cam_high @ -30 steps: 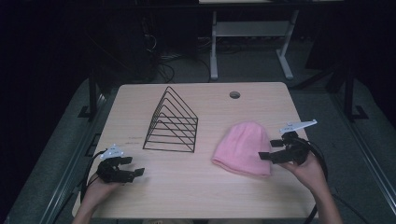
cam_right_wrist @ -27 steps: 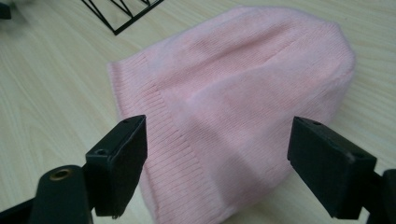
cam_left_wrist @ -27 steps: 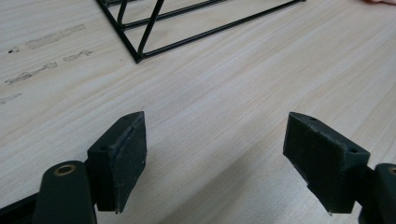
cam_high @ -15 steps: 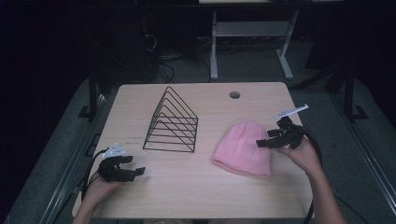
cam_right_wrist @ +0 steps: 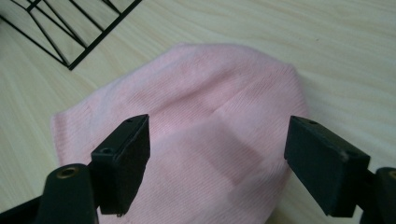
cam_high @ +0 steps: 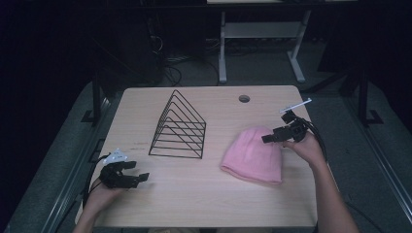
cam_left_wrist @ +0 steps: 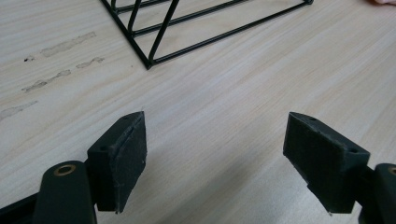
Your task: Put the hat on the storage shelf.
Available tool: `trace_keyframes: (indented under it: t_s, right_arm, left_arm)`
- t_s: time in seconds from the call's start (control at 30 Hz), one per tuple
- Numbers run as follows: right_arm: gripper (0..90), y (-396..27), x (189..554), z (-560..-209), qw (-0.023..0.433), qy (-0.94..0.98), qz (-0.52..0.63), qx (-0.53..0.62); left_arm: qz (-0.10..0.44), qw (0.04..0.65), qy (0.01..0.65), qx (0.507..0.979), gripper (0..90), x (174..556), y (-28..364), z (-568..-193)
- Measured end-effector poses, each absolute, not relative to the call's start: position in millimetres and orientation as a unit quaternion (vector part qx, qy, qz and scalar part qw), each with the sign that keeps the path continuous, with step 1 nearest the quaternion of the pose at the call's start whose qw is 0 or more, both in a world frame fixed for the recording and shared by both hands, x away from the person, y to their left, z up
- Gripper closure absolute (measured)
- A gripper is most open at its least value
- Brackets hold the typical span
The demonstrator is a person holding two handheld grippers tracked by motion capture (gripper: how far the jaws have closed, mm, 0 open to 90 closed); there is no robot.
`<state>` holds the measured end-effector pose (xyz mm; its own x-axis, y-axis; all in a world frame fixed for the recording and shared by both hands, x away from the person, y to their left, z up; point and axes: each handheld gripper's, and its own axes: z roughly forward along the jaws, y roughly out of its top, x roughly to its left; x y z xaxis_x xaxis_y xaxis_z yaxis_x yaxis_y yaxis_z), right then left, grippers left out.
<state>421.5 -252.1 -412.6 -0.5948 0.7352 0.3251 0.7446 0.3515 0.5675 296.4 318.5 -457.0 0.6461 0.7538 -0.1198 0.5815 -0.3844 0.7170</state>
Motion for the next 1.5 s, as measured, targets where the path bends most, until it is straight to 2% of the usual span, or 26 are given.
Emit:
trace_keyframes:
  t_s: [0.27, 0.4, 0.63, 0.87, 1.0, 1.33, 1.37, 1.5]
  right_arm:
    - [24.0, -251.1, 444.8, -414.5, 0.017, -0.818, -0.341, -0.464]
    - [28.1, -251.6, 456.3, -424.4, 0.029, -0.819, -0.325, -0.473]
    - [34.6, -252.0, 463.7, -435.7, 0.036, -0.817, -0.313, -0.483]
    - [37.5, -246.7, 468.6, -441.8, 0.044, -0.819, -0.308, -0.482]
    - [43.0, -241.0, 472.0, -446.3, 0.049, -0.826, -0.296, -0.477]
    - [55.3, -240.5, 474.0, -452.0, 0.062, -0.828, -0.292, -0.475]
    - [60.4, -241.0, 473.8, -452.4, 0.064, -0.827, -0.292, -0.476]
    - [70.2, -242.1, 472.5, -452.7, 0.072, -0.823, -0.298, -0.478]
  left_arm:
    - [0.112, 0.38, 0.41, 0.822, 21.6, 296.7, 318.5, -457.2]
    - [0.112, 0.374, 0.407, 0.826, 21.6, 297.5, 320.2, -458.1]
    - [0.109, 0.374, 0.411, 0.824, 21.6, 298.5, 321.7, -459.6]
    - [0.109, 0.371, 0.41, 0.826, 21.7, 299.2, 322.7, -460.1]
    - [0.111, 0.387, 0.431, 0.807, 21.7, 298.0, 328.5, -458.9]
    - [0.109, 0.382, 0.432, 0.81, 21.8, 298.7, 330.4, -460.1]
    - [0.109, 0.376, 0.426, 0.815, 21.8, 299.3, 330.8, -460.0]
    - [0.108, 0.375, 0.424, 0.817, 21.9, 299.5, 330.1, -460.2]
